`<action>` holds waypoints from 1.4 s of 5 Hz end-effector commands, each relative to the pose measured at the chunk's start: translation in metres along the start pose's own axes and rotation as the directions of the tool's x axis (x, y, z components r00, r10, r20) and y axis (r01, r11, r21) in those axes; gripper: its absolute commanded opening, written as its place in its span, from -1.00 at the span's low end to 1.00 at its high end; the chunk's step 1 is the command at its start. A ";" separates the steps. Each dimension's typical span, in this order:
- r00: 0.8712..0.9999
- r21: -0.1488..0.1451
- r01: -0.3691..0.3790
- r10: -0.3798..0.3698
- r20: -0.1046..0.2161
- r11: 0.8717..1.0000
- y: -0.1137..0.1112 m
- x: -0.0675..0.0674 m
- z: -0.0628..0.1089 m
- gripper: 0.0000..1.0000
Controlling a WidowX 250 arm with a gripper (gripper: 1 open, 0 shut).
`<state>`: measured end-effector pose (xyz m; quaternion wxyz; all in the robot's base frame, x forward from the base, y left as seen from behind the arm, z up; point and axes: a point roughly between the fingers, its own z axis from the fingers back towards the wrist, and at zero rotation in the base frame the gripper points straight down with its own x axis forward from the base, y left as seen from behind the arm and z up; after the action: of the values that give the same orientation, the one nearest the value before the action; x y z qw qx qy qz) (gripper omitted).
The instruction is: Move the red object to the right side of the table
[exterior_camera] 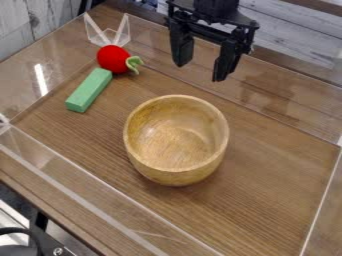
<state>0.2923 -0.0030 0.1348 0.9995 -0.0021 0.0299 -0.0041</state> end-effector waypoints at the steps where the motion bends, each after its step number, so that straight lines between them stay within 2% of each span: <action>1: 1.000 0.002 -0.001 0.001 -0.025 1.000 0.003 0.000 -0.009 1.00; 2: 1.000 0.006 -0.016 0.016 -0.004 1.000 0.034 0.006 -0.006 1.00; 4: 0.998 0.016 -0.051 0.050 0.035 0.999 0.117 0.019 -0.001 1.00; 5: 0.997 0.026 -0.057 0.055 0.048 0.998 0.151 0.028 -0.004 1.00; 6: 0.997 0.030 -0.061 0.059 0.051 0.998 0.167 0.036 -0.009 1.00; 7: 0.997 0.032 -0.053 0.051 0.050 0.998 0.173 0.044 -0.016 1.00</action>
<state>0.3312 0.1641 0.0934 0.9991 -0.0013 0.0373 0.0208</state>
